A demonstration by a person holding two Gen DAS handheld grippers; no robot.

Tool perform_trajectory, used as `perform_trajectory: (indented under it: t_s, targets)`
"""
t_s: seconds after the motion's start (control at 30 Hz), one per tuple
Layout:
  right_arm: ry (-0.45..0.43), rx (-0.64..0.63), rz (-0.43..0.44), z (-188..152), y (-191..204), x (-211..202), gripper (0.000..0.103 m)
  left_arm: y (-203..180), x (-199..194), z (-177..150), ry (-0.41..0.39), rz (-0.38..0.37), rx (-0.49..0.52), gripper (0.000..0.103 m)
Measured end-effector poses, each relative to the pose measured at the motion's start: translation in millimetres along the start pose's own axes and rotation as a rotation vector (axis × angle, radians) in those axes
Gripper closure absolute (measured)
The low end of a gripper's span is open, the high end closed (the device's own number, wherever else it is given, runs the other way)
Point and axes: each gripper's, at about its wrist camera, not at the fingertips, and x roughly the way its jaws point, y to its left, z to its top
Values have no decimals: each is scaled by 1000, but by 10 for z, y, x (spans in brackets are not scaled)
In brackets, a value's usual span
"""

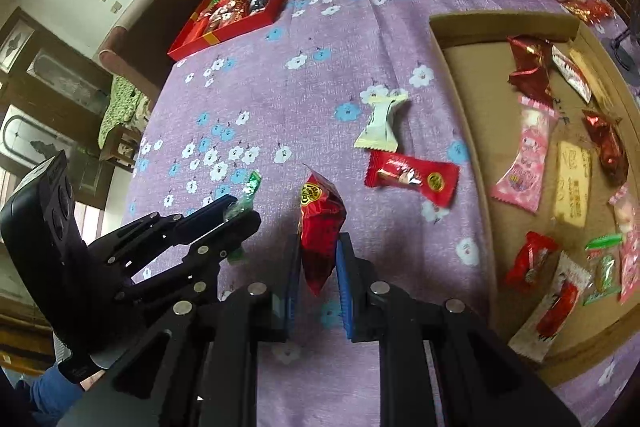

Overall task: Organize snacks
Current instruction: 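Carry the green candy and red candy bar over the cardboard tray, then lower both snacks into the tray and open both grippers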

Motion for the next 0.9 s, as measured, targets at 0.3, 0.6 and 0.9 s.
perform_trajectory:
  t_s: [0.3, 0.6, 0.9]
  targets:
    - [-37, 32, 17, -24, -579, -421, 86, -539, 5, 132, -16, -1, 2, 81]
    - [-75, 145, 7, -137, -1251, -748, 86, -1209, 86, 326, -11, -45, 96, 81]
    - [-37, 293, -29, -297, -1825, -805, 86, -1830, 257, 355, 26, -122, 212, 81]
